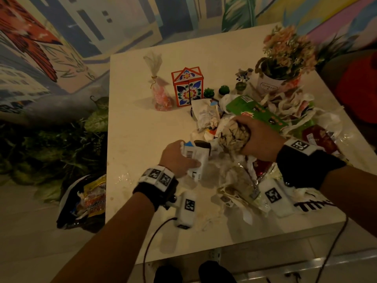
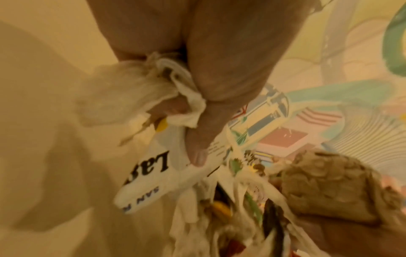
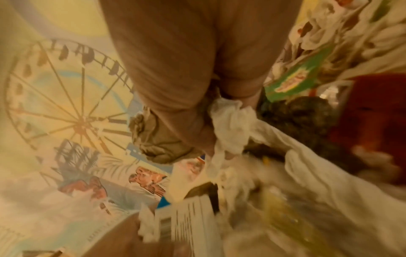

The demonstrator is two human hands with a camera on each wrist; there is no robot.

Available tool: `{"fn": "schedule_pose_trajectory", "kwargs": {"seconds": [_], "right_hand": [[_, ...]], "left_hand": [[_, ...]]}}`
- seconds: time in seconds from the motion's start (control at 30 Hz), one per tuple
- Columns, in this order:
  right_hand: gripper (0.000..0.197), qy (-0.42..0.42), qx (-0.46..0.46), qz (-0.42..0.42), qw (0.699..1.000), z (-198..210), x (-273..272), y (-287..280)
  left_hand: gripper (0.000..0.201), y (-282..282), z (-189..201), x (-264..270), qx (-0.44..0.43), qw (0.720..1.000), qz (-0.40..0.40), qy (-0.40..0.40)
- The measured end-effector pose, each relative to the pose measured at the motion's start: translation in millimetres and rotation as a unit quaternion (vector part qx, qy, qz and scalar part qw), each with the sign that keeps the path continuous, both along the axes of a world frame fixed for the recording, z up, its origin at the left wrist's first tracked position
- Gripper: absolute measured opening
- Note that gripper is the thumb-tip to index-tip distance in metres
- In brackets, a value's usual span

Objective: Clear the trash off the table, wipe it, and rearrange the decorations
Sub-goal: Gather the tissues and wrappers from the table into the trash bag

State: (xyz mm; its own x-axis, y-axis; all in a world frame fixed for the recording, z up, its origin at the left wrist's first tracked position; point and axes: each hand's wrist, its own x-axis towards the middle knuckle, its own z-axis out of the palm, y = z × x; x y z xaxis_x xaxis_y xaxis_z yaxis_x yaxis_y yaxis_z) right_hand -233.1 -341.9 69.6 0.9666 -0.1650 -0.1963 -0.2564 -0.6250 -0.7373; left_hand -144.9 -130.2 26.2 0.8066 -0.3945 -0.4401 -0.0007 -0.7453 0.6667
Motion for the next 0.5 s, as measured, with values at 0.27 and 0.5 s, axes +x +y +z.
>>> {"fn": "schedule_pose_trajectory", "kwargs": {"seconds": [0.27,0.5], "right_hand": [[0.067,-0.064,0.070,-0.003,0.995,50,39,2],[0.066,-0.066,0.125,0.001,0.990,55,71,17]], "left_hand": [[0.030,43,66,30,-0.084,0.992,-0.006,-0.089],[0.033,59,80,45,-0.221,0.963,0.146,-0.040]]}}
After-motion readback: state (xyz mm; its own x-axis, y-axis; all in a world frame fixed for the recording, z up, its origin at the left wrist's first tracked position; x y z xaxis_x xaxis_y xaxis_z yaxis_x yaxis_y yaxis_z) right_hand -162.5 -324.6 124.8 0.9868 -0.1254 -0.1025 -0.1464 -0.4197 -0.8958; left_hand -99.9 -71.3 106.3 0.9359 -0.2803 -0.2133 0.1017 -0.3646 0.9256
